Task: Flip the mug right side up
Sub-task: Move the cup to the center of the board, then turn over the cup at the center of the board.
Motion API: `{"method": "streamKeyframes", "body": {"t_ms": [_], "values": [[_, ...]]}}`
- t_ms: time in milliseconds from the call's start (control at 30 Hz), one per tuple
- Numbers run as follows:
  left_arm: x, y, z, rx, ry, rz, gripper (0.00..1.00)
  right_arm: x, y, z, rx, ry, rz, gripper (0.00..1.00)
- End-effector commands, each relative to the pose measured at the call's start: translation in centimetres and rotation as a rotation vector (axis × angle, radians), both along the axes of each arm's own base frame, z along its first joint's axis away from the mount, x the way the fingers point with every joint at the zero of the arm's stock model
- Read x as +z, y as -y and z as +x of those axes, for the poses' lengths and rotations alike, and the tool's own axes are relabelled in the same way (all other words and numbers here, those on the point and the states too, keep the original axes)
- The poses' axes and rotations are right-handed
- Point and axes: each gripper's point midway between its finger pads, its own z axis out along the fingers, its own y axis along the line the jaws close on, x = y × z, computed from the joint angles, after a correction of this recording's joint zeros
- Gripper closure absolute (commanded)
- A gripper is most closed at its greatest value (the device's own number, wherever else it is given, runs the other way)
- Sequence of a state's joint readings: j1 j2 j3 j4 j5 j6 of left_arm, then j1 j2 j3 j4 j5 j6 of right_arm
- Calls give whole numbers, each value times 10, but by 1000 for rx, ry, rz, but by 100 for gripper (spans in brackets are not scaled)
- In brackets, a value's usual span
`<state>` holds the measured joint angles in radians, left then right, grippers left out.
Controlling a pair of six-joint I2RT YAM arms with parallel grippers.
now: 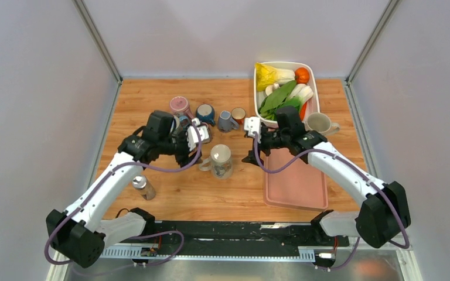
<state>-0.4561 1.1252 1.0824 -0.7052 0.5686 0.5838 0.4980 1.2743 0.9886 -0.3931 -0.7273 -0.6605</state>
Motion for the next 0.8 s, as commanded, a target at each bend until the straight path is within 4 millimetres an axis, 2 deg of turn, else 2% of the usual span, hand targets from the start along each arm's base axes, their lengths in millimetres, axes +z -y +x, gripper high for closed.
{"method": "streamKeyframes", "body": {"t_ms": [0,200,300,333,367,433,567,667,767], "values": [[-49,-7,-26,-50,-34,5,29,6,-32,2,168,168,-9,0],[-76,1,-8,22,-33,-46,29,-9,-65,8,272,207,-32,0],[-95,3,1,33,-61,-24,29,-14,-75,8,288,192,-34,0],[-95,5,6,37,-44,-32,30,-15,-77,8,291,189,-35,0],[-103,4,7,45,-51,-23,30,-16,-78,9,289,183,-35,0],[-107,6,17,56,-14,-31,30,-18,-78,11,275,173,-40,0],[-120,10,23,35,-14,-21,34,-18,-74,12,229,157,-43,0],[-125,16,26,17,-43,-20,40,-19,-69,14,188,153,-52,0],[-120,25,29,-23,-48,-47,47,-18,-59,16,148,153,-62,0]]}}
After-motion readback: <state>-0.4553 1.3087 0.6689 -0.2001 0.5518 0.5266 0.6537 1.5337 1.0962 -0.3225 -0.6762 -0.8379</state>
